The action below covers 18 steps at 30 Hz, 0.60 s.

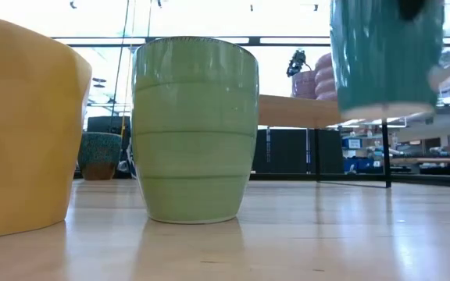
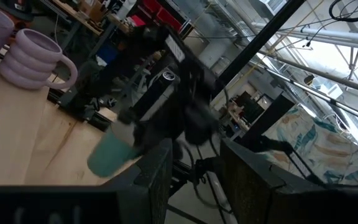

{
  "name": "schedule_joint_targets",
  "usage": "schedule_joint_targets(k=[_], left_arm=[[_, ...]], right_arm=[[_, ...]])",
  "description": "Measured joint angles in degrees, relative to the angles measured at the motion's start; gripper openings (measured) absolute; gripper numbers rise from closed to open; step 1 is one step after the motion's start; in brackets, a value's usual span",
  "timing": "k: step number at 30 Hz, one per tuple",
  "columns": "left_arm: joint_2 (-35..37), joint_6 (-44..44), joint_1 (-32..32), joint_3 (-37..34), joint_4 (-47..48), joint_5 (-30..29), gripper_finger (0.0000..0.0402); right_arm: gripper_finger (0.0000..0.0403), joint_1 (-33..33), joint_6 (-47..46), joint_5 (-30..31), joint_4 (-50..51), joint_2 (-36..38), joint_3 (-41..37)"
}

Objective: Place coffee mugs
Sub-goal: Put the light blue mug on the shelf

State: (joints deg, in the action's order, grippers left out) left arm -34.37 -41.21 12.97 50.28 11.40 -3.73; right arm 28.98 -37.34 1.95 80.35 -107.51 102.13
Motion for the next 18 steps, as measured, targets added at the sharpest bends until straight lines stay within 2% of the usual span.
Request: schedule_joint_targets(k=[8,14,18], left_arm=[[-0.1,-0.1,0.0,0.0,0.0,0.0,0.0142],[-0.2,-0.4,0.0,0.0,0.0,-1.4,0.0142],[-0.2,-0.5,0.0,0.0,0.0,-2.7,0.0142]], right_arm=[[0.004,-8.8,3.7,4.5,4.3,8.4,0.3],[0.004,-13.8,9.3,9.0,9.8,7.5,7.3],[0.004,-16.3,15.1,10.7,9.3,5.2,11.4]])
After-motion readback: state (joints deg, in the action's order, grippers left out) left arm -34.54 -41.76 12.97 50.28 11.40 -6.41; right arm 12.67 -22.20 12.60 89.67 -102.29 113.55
